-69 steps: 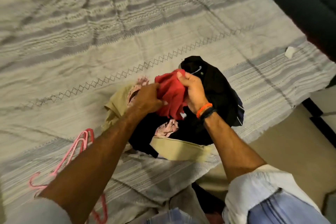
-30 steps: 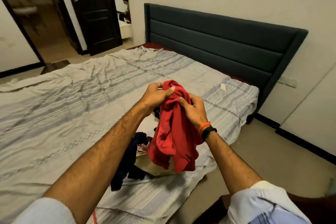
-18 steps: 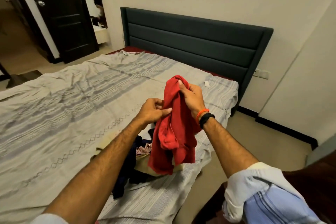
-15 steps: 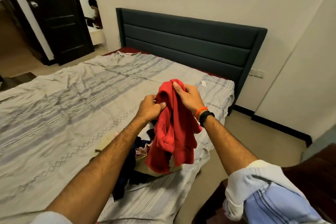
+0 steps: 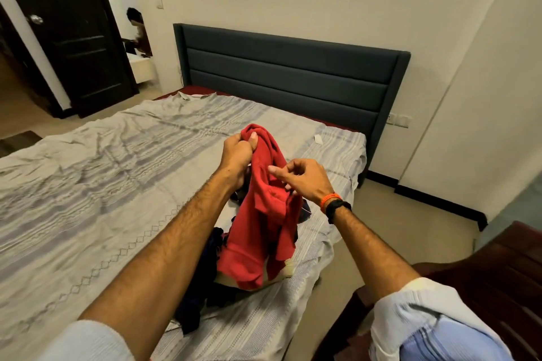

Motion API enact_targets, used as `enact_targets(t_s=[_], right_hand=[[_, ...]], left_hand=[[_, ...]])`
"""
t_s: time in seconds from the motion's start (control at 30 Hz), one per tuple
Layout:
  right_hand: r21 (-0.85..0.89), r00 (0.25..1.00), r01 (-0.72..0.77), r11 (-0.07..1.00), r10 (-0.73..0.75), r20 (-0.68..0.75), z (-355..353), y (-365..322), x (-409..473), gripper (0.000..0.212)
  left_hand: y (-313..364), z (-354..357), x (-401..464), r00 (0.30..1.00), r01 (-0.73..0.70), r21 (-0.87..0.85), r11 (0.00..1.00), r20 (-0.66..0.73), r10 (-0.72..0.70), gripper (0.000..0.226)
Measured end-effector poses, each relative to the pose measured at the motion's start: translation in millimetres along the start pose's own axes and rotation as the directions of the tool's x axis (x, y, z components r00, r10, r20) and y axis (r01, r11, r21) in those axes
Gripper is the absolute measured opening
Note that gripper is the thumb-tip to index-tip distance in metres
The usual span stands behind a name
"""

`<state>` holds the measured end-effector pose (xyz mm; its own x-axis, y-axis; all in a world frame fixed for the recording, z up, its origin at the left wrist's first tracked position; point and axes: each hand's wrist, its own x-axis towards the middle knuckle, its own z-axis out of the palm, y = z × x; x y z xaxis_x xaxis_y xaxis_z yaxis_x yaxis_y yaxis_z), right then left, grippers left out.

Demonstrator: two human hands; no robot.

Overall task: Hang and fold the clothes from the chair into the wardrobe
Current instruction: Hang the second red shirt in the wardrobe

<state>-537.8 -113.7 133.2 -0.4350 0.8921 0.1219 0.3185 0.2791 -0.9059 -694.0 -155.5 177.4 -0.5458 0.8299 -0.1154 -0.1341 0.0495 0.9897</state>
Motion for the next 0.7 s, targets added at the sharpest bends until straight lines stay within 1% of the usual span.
enact_targets(t_s=[0.07,0.13,0.2,0.23,0.27,0.33,0.37,0.4,0.47,0.5,0.53,0.57,0.6,0.63,0.67,0.7], right_hand=[[-0.02,0.997,-0.014,1.0,0.016,0.074,1,0,1,0.038],[-0.01,0.993,0.032,0.999,-0.03,0.114,1,2,5,0.029],[-0.066,0.977,0.109,0.992,-0.095,0.191,2,0,10,0.036],[-0.084,0.968,0.125,0.989,-0.103,0.228,3,-1,12,0.039],[-0.067,0.964,0.107,0.992,-0.087,0.252,6,-3,15,0.039],[0.025,0.967,-0.026,0.999,0.018,0.256,10,-9,21,0.035],[0.04,0.963,-0.086,0.995,0.073,0.258,12,-12,24,0.033],[0.032,0.962,-0.121,0.992,0.11,0.251,12,-12,28,0.032],[-0.022,0.969,-0.126,0.992,0.128,0.211,12,-9,31,0.033],[-0.056,0.983,-0.104,0.993,0.111,0.144,12,-9,32,0.034],[-0.089,0.997,-0.056,0.994,0.06,0.045,13,-9,29,0.03],[-0.131,0.997,0.016,0.991,-0.026,-0.073,14,-10,27,0.022],[-0.152,0.983,0.098,0.983,-0.119,-0.137,15,-12,24,0.02],[-0.152,0.974,0.164,0.975,-0.184,-0.13,16,-14,23,0.03],[-0.126,0.973,0.208,0.97,-0.218,-0.07,16,-16,22,0.041],[-0.144,0.974,0.224,0.964,-0.225,0.009,16,-16,23,0.046]], left_hand=[[3,-1,2,1.0,-0.003,0.009,1.0,-0.006,0.004,0.022],[6,-3,3,1.0,-0.005,0.018,1.0,-0.003,0.005,0.023],[9,-6,3,1.0,-0.02,0.039,0.999,-0.003,0.02,0.025],[10,-6,4,1.0,-0.027,0.051,0.998,0.0,0.027,0.026],[11,-7,4,0.999,-0.034,0.063,0.997,0.001,0.034,0.027],[12,-8,4,0.999,-0.043,0.069,0.997,-0.006,0.044,0.027],[12,-8,5,0.999,-0.042,0.06,0.997,-0.01,0.043,0.027],[11,-8,5,0.999,-0.039,0.044,0.998,-0.018,0.039,0.026],[11,-8,6,0.999,-0.031,0.008,0.999,-0.035,0.032,0.026],[10,-9,7,0.999,-0.032,-0.01,0.999,-0.044,0.032,0.025],[11,-10,8,0.998,-0.034,-0.024,0.999,-0.052,0.033,0.025],[11,-11,9,0.998,-0.035,-0.039,0.999,-0.057,0.032,0.025],[12,-10,9,0.998,-0.036,-0.051,0.998,-0.058,0.033,0.025],[13,-10,9,0.997,-0.038,-0.06,0.998,-0.063,0.034,0.024],[14,-9,8,0.997,-0.041,-0.061,0.997,-0.074,0.037,0.021],[15,-8,7,0.995,-0.045,-0.063,0.997,-0.087,0.04,0.018]])
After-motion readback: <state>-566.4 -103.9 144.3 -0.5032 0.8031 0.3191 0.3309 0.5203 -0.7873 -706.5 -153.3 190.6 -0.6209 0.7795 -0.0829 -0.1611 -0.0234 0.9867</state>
